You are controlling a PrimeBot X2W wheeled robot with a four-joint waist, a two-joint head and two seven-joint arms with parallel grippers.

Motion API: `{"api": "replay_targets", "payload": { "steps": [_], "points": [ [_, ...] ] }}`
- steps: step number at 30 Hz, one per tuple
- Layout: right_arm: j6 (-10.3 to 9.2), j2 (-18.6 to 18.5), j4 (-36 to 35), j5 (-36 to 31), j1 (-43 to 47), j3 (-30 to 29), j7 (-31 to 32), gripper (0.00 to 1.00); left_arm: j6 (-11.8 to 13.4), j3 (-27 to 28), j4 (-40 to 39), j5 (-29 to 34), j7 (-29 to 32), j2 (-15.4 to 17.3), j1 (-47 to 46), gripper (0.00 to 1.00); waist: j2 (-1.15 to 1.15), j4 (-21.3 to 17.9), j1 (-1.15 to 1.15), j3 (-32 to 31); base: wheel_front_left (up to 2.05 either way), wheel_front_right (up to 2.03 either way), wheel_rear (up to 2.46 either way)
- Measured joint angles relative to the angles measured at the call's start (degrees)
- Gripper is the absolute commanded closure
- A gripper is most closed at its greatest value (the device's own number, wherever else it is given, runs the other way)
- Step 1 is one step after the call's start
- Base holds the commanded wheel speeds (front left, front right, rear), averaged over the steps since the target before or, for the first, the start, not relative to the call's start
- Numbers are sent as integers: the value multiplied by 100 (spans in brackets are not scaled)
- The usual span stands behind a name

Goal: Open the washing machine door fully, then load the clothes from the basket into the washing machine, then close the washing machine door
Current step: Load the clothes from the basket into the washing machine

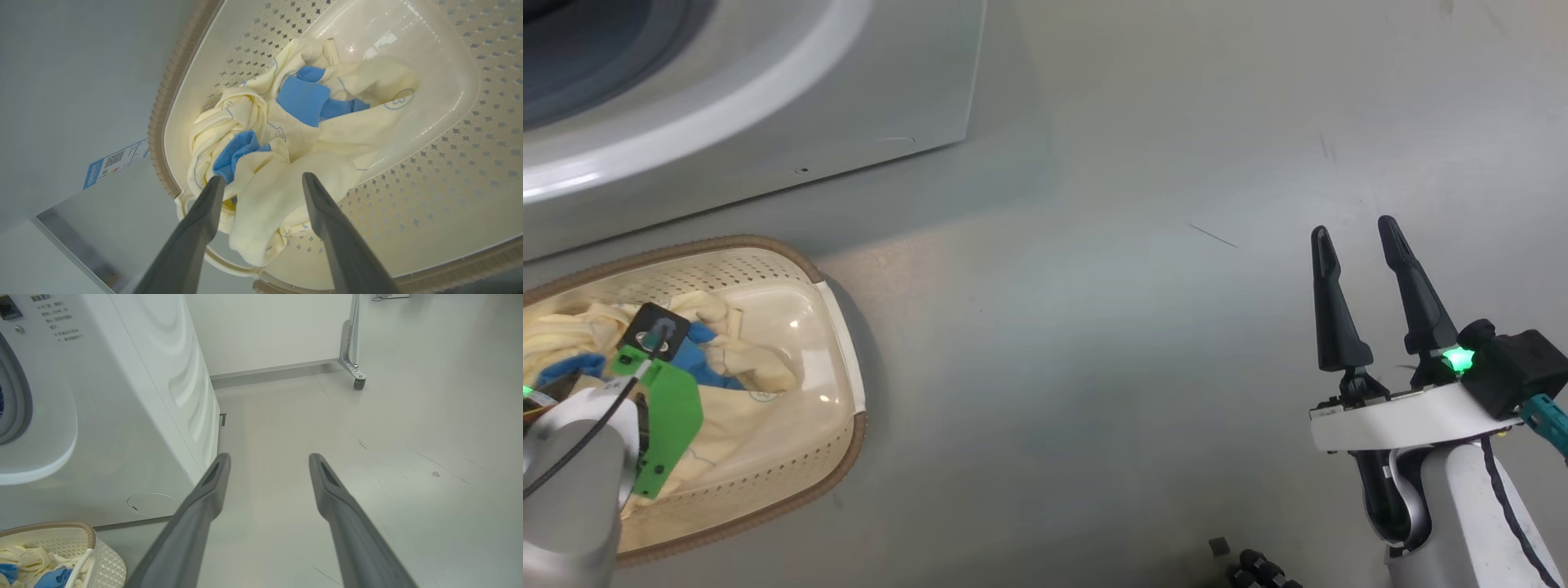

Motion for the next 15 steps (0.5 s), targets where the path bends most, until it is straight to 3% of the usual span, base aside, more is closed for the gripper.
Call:
{"api": "replay_targets", "payload": {
  "steps": [15],
  "points": [
    [0, 23, -246, 201, -811, -44, -1, 0, 19, 221, 546, 65, 870, 277, -880, 0, 0, -219, 0, 1203, 0, 0, 0]
  ]
}}
